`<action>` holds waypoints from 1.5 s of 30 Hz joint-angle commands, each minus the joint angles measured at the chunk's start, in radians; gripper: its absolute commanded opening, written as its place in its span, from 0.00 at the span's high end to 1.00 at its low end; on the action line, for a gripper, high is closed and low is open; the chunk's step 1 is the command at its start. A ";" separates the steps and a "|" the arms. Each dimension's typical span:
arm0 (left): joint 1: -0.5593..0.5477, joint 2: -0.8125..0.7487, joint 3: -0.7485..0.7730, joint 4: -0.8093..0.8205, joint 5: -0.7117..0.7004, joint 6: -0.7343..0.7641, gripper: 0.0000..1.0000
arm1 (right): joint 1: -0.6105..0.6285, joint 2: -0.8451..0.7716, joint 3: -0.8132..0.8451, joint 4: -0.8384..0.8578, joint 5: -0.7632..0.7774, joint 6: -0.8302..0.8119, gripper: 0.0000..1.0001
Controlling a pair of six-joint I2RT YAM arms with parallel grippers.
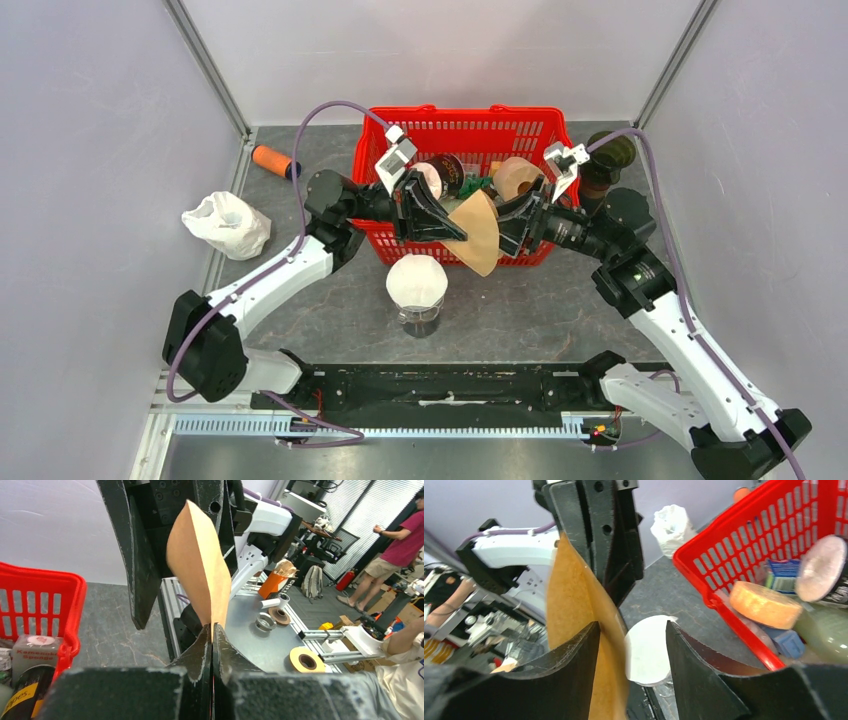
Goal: Place the coffee filter in the dripper
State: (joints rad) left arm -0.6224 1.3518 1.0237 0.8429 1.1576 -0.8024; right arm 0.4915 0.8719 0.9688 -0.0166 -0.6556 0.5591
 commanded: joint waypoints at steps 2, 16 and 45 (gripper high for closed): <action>-0.012 0.028 0.024 0.211 0.072 -0.144 0.98 | 0.002 0.026 0.012 0.156 -0.216 0.050 0.42; -0.013 0.108 0.077 0.276 0.074 -0.241 0.98 | 0.002 0.015 0.023 0.115 -0.202 0.048 1.00; -0.369 0.010 0.295 -0.847 -1.223 0.640 0.12 | 0.009 0.215 0.475 -0.719 0.969 0.173 1.00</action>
State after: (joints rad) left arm -0.9688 1.3231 1.2564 -0.0147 0.0952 -0.2379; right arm 0.4931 1.0855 1.3914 -0.7025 0.2340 0.6804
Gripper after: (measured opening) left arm 0.877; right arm 0.007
